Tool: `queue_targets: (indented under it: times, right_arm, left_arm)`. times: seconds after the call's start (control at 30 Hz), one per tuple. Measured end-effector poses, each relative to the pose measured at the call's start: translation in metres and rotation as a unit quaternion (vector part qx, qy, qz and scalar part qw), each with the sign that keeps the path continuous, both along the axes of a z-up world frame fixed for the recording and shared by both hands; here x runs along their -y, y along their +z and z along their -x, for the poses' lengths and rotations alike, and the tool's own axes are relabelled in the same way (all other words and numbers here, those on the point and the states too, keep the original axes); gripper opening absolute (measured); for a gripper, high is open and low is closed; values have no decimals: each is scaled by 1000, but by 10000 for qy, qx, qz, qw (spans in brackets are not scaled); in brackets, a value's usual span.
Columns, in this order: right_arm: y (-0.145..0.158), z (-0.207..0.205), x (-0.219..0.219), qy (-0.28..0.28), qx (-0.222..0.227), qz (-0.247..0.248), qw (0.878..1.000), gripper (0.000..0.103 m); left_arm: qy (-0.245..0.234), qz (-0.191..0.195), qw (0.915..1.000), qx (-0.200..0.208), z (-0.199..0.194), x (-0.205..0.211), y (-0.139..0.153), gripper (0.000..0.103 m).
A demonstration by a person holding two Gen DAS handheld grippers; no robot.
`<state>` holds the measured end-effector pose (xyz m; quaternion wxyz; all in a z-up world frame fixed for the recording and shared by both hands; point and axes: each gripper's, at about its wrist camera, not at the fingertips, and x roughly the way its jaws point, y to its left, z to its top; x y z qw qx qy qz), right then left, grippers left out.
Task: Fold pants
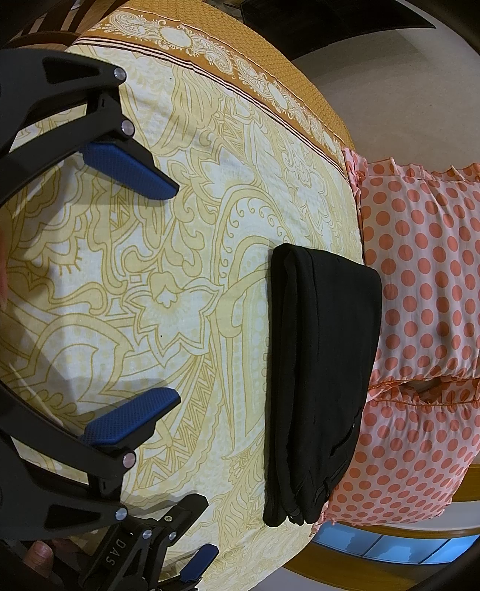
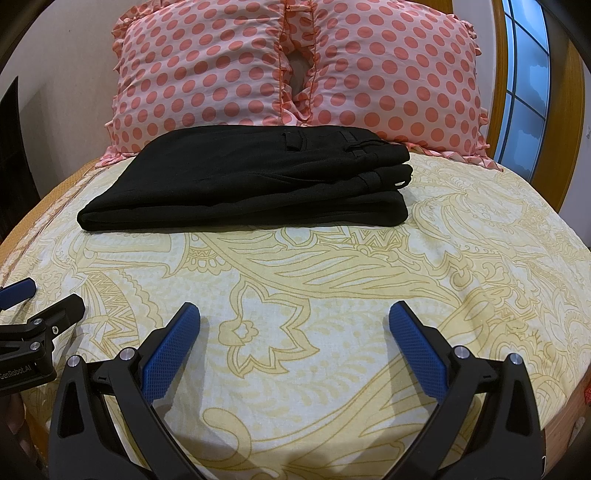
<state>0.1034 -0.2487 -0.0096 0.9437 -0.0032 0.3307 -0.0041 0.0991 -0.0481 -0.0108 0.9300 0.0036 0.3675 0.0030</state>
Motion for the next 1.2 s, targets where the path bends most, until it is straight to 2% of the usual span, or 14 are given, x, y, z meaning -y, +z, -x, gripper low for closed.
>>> queue_targets:
  times: [1.2]
  right_arm:
    - [0, 0, 0, -1, 1, 1, 10000, 102]
  left_arm:
    - [-85, 5, 10000, -22, 1, -1, -1, 101]
